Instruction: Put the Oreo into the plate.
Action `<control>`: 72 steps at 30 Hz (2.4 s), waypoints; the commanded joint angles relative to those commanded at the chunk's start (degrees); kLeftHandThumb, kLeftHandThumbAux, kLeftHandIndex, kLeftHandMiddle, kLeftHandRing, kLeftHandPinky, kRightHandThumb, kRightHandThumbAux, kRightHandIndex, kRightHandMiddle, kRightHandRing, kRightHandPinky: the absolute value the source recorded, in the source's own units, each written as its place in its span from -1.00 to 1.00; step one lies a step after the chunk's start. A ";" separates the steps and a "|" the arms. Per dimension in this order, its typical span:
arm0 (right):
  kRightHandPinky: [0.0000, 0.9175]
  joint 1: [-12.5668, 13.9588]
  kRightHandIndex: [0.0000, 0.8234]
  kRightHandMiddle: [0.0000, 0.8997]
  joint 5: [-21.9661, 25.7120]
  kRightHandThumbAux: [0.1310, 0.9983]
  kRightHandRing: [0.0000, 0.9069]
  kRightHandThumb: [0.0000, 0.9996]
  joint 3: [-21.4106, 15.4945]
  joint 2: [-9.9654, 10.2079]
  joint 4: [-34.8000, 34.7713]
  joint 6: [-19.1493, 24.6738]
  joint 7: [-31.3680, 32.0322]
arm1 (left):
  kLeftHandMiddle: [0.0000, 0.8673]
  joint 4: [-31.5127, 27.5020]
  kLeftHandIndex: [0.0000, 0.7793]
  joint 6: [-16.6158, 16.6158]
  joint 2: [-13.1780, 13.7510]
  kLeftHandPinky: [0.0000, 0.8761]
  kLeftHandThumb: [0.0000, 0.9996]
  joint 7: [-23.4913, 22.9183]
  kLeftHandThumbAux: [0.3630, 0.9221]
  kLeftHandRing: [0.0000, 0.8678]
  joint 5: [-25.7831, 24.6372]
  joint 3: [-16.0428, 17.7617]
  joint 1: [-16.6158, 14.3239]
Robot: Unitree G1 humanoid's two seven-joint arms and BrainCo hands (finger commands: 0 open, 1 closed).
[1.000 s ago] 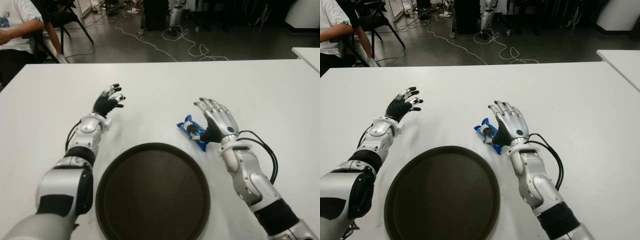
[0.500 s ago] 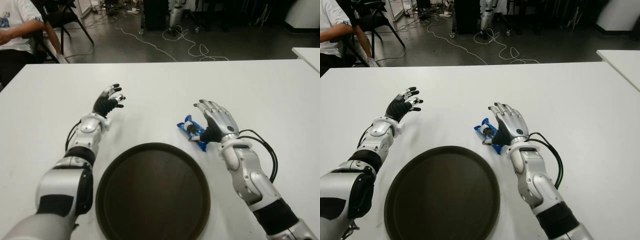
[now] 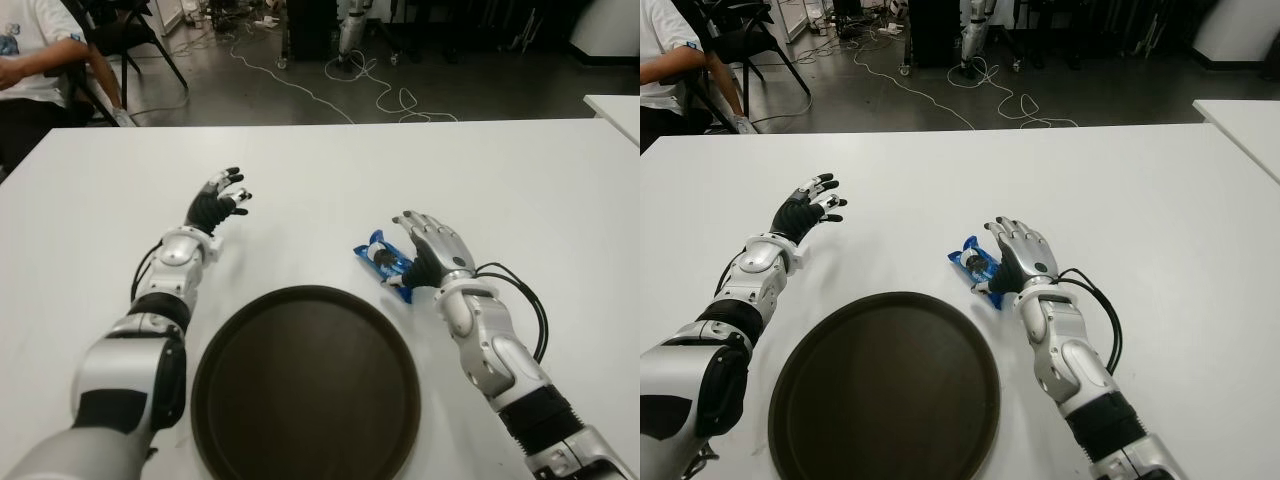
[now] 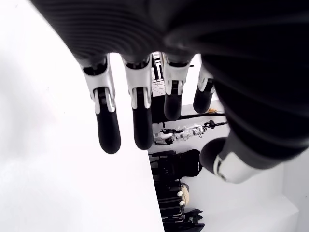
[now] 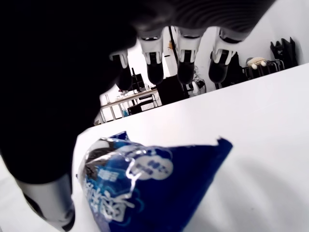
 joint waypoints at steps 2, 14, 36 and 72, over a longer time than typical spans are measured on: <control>-0.86 -0.23 -0.86 -0.92 0.40 0.44 -0.90 -1.00 -0.14 0.13 0.61 0.03 -0.42 | -0.71 -0.01 -0.85 0.03 0.00 -0.24 -0.49 0.02 -0.02 -0.47 0.01 -0.01 -0.02; -0.83 -1.38 -0.86 -0.93 3.66 0.41 -0.88 -1.00 -2.35 1.52 3.57 -1.48 -4.55 | -0.70 0.07 -0.84 0.28 -0.01 -0.25 -0.50 0.46 -0.04 -0.47 0.22 -0.14 -0.14; -0.80 -2.56 -0.82 -0.83 11.98 0.48 -0.82 -1.00 -5.27 1.36 10.17 -11.76 -10.58 | -0.69 0.12 -0.84 0.07 0.04 -0.23 -0.51 0.22 -0.04 -0.46 0.22 -0.19 -0.03; -0.80 -4.14 -0.87 -0.90 11.18 0.40 -0.85 -1.00 -2.22 2.25 13.93 -10.30 -11.72 | -0.71 0.25 -0.85 0.42 -0.27 -0.22 -0.50 0.26 0.02 -0.45 0.34 -0.36 -0.39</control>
